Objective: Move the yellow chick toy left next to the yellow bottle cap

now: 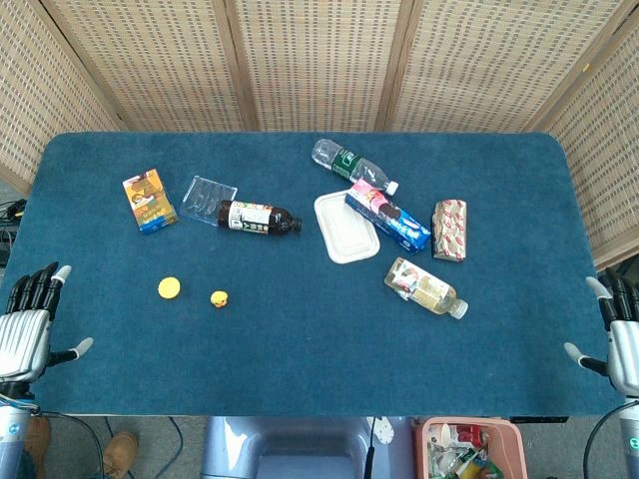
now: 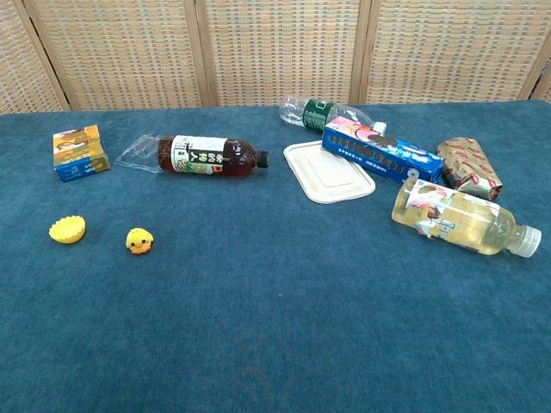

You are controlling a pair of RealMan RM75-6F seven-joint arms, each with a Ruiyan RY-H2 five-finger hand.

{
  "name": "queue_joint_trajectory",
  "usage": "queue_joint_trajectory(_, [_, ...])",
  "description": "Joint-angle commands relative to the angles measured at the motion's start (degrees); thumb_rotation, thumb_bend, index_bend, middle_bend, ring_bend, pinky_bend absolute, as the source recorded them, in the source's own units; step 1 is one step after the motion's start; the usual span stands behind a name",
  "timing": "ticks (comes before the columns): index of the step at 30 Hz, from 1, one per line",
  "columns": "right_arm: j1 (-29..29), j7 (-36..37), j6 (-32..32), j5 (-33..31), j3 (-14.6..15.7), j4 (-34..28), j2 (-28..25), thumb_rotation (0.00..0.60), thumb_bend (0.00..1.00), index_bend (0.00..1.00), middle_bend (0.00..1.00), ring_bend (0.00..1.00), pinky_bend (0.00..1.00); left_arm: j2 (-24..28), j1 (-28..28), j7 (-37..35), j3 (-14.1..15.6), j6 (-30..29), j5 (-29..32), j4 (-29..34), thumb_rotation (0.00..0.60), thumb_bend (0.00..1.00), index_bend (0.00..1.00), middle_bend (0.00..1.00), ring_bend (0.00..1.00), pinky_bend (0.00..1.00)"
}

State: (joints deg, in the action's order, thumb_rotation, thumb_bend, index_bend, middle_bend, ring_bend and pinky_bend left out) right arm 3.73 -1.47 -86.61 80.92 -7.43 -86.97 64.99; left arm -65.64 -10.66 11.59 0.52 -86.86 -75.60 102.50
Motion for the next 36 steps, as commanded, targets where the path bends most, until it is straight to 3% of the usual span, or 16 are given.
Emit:
queue_joint_trajectory(1, [0.0, -0.1, 0.3, -0.4, -0.1, -0.2, -0.2, 0.600, 0.00, 0.00, 0.00, 0.00, 0.00, 0.9, 0.1, -0.8, 0.0, 1.8, 1.0, 0.5, 0.600, 0.00, 0.00, 0.00, 0.00, 0.00])
queue_joint_trajectory(7, [0.2, 0.7, 1.4, -1.1, -0.2, -0.2, -0.4, 0.600, 0.00, 0.00, 0.00, 0.00, 0.00, 0.6, -0.9, -0.4, -1.0, 4.6, 1.9, 0.5, 0.600, 0.00, 0.00, 0.00, 0.00, 0.00])
queue_joint_trajectory(11, [0.4, 1.6, 2.0, -1.5, -0.4, -0.2, -0.6, 0.600, 0.00, 0.00, 0.00, 0.00, 0.00, -1.0, -4.7, 2.4, -3.2, 9.9, 4.3, 1.0, 0.600, 0.00, 0.01, 0.00, 0.00, 0.00])
queue_joint_trajectory(15, [0.6, 2.2, 2.4, -1.2, -0.3, -0.3, -0.8, 0.600, 0.00, 0.00, 0.00, 0.00, 0.00, -4.2, -12.0, 7.6, -7.3, 20.2, 12.5, 0.2, 0.600, 0.05, 0.26, 0.00, 0.00, 0.00])
queue_joint_trajectory(18, [0.7, 2.2, 2.7, -1.3, -0.2, -0.2, -0.7, 0.600, 0.00, 0.00, 0.00, 0.00, 0.00, -8.9, -17.2, 14.1, -9.8, 24.4, 19.0, -3.8, 0.600, 0.11, 0.37, 0.00, 0.00, 0.00])
queue_joint_trajectory(23, [0.9, 2.2, 3.4, -1.7, -0.2, 0.0, -0.5, 0.600, 0.00, 0.00, 0.00, 0.00, 0.00, -17.1, -22.2, 21.2, -11.3, 26.4, 26.3, -9.7, 0.600, 0.15, 0.47, 0.00, 0.00, 0.00])
queue_joint_trajectory(27, [1.2, 2.2, 4.0, -2.0, -0.2, 0.3, -0.4, 0.600, 0.00, 0.00, 0.00, 0.00, 0.00, -22.3, -24.9, 24.5, -12.1, 26.2, 30.8, -13.1, 0.600, 0.16, 0.47, 0.00, 0.00, 0.00])
queue_joint_trajectory(36, [1.4, 2.7, 4.7, -2.5, -0.3, 0.7, -0.3, 0.600, 0.00, 0.00, 0.00, 0.00, 0.00, -28.9, -28.2, 27.4, -13.1, 25.5, 34.5, -18.3, 0.600, 0.17, 0.47, 0.00, 0.00, 0.00])
